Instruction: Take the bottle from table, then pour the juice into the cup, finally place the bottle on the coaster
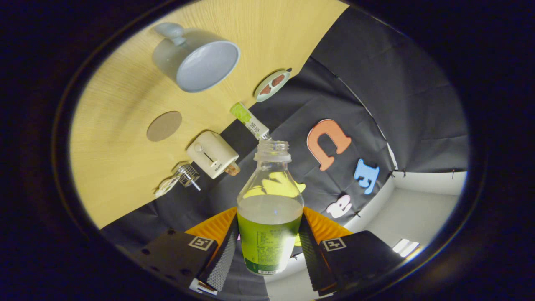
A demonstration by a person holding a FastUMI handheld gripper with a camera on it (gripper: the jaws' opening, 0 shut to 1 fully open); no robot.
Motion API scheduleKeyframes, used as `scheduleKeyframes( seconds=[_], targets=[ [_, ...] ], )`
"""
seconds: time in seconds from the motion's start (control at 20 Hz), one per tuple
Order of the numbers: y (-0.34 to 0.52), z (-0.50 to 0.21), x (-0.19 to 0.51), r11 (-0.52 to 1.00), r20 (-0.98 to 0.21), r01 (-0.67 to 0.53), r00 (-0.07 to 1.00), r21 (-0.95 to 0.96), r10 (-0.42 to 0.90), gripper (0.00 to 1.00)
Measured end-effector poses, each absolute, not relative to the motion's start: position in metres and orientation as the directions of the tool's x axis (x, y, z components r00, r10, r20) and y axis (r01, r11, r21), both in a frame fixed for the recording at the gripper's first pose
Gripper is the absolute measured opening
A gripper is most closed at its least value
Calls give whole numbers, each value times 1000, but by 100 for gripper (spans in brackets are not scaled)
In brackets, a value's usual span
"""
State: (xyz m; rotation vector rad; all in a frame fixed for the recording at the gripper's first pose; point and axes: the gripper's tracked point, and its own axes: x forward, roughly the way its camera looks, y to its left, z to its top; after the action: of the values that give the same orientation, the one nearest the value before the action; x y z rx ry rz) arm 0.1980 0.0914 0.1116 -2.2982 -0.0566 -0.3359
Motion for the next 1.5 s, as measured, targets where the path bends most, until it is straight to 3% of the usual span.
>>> scheduleKeyframes(
  seconds=[0.55,0.8,1.0,1.15,1.3,1.5],
  targets=[
    [89,110,199,-682,263,150,963,-716,-64,79],
    [74,103,204,-586,256,149,961,-796,-103,79],
    [52,93,214,-350,220,140,955,-926,-198,79],
    [44,76,225,-53,128,119,965,-991,-230,79],
    [46,70,231,281,94,151,973,-948,-209,79],
    [44,53,249,526,34,117,986,-843,-165,79]
  ],
)
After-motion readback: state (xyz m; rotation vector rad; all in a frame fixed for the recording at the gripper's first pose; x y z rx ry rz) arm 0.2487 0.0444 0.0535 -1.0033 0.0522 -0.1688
